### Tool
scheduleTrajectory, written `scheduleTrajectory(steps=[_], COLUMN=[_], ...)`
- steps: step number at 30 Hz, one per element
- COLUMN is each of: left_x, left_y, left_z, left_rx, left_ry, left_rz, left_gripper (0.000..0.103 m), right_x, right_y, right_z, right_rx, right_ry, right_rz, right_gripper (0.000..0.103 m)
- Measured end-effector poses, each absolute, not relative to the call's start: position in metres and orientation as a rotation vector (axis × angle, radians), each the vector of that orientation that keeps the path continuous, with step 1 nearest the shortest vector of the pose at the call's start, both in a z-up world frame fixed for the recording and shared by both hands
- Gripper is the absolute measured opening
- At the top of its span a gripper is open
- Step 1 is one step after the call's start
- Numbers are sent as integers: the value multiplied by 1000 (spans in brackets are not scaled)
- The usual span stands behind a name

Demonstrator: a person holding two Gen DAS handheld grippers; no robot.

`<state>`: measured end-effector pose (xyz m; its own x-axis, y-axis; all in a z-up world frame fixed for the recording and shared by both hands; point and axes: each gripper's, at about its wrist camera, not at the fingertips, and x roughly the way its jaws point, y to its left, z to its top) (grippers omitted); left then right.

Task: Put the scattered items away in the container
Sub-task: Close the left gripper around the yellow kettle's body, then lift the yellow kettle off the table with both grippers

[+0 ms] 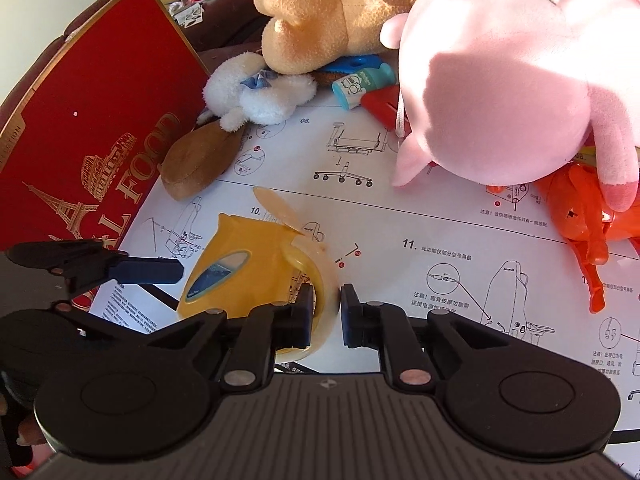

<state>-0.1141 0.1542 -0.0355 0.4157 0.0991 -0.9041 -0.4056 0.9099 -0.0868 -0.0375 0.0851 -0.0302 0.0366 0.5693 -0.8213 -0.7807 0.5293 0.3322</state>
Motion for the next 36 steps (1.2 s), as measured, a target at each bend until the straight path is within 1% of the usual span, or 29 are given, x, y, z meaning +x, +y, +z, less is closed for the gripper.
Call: scheduleTrajectory(steps=[1, 6, 12, 15, 18, 21, 28, 29, 30, 32, 36], left_x=[-114, -122, -127, -127, -128, -131, -144, -145, -144, -142, -139], left_y=[155, 155, 156, 152, 152, 151, 152, 148, 144, 140, 139], left_z=[-38, -41, -51, -50, -50, -50, -53, -53, -53, -52, -53], left_rx=[-330, -332, -353, -320, -314, -297, -343, -324, -302, -268, -259], left_ry=[1100, 1075, 1089, 1088, 1081, 1060, 1011, 1011, 1011, 1020, 1051], left_rz=[313, 303, 313, 313, 312, 301, 257, 254, 256, 266, 282], left_gripper=[75, 75, 74, 74, 74, 74, 74, 74, 74, 74, 74], right_x=[-39, -41, -49, -53, -50, -48, -51, -53, -55, -64, -62], right_y=[85, 80, 85, 88, 88, 86, 91, 93, 95, 100, 97], right_z=[-28, -26, -32, -36, -41, -45, -49, -48, -48, -47, -47], right_rx=[-229, -216, -231, -255, -247, -250, -276, -288, -309, -383, -353], right_ry=[1125, 1134, 1153, 1156, 1188, 1206, 1198, 1186, 1170, 1113, 1133], right_rz=[1058, 1079, 1077, 1066, 1045, 1032, 1037, 1041, 1047, 1060, 1046], right_gripper=[16, 16, 18, 23, 23, 27, 26, 27, 24, 23, 22])
